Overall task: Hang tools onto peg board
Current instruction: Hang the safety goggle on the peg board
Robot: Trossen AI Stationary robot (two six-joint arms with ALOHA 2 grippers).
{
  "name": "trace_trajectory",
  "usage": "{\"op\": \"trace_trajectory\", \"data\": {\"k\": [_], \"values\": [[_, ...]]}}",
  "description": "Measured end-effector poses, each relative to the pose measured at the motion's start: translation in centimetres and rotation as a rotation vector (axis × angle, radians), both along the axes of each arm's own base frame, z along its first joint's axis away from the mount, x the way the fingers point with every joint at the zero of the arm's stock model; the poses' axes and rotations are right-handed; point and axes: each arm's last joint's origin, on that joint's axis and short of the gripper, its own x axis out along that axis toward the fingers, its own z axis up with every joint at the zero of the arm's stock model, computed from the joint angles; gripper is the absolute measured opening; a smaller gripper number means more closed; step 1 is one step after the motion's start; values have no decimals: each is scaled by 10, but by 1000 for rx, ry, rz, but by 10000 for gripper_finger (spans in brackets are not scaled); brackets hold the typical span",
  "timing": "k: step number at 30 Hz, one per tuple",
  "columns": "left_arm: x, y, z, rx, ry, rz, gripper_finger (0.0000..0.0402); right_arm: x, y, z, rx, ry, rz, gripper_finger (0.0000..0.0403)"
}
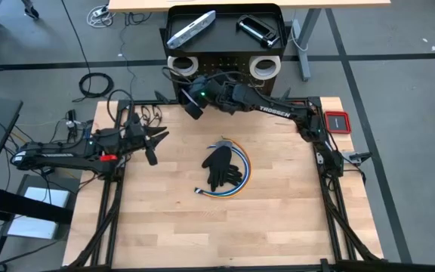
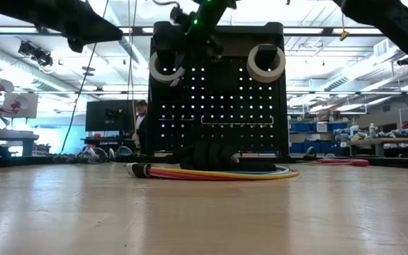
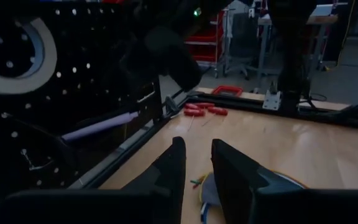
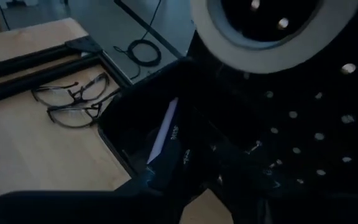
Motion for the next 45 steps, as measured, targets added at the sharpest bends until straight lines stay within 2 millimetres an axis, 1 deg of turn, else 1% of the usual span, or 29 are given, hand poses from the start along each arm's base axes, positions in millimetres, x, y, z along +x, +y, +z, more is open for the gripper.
{"op": "trace_trajectory", "data": {"k": [2,4,6,9,11,13,14,17,20,22,24,27,29,31,35,39,42,45], "values": [[-1,0,3,5,-7,7,86,-5,8,12,-21,-12,26,124],[-1,1,7,10,-11,23,89,-11,21,28,-52,-11,72,133],[-2,1,8,26,-1,25,97,-17,37,39,-75,13,122,141],[-2,1,7,35,11,21,112,-23,65,46,-92,73,203,146],[-1,0,7,48,17,-12,121,-25,86,45,-97,123,258,145],[-1,-2,7,49,21,-64,128,-25,110,42,-104,184,323,143],[-1,-2,7,48,23,-87,131,-24,122,37,-112,218,350,143],[-2,-2,1,19,74,-61,138,-19,153,14,-129,286,413,143],[-8,3,-13,-70,162,140,142,-23,175,-10,-104,338,414,142],[-12,6,-23,-146,200,301,143,-35,186,-18,-70,332,383,142],[-14,10,-36,-205,209,435,143,-50,194,-28,-27,305,310,143],[-14,19,-54,-295,200,569,143,-72,202,-58,46,292,204,148],[-13,28,-62,-333,223,626,143,-86,206,-77,88,268,157,155],[-10,37,-69,-378,261,653,143,-99,207,-86,124,209,126,163],[-6,58,-84,-460,369,716,143,-118,208,-97,166,142,102,182],[-3,80,-97,-513,439,781,143,-130,206,-94,176,110,99,199],[2,95,-104,-536,443,764,143,-134,204,-96,167,127,104,208],[2,106,-112,-548,467,800,143,-134,203,-95,155,141,116,213]]}}
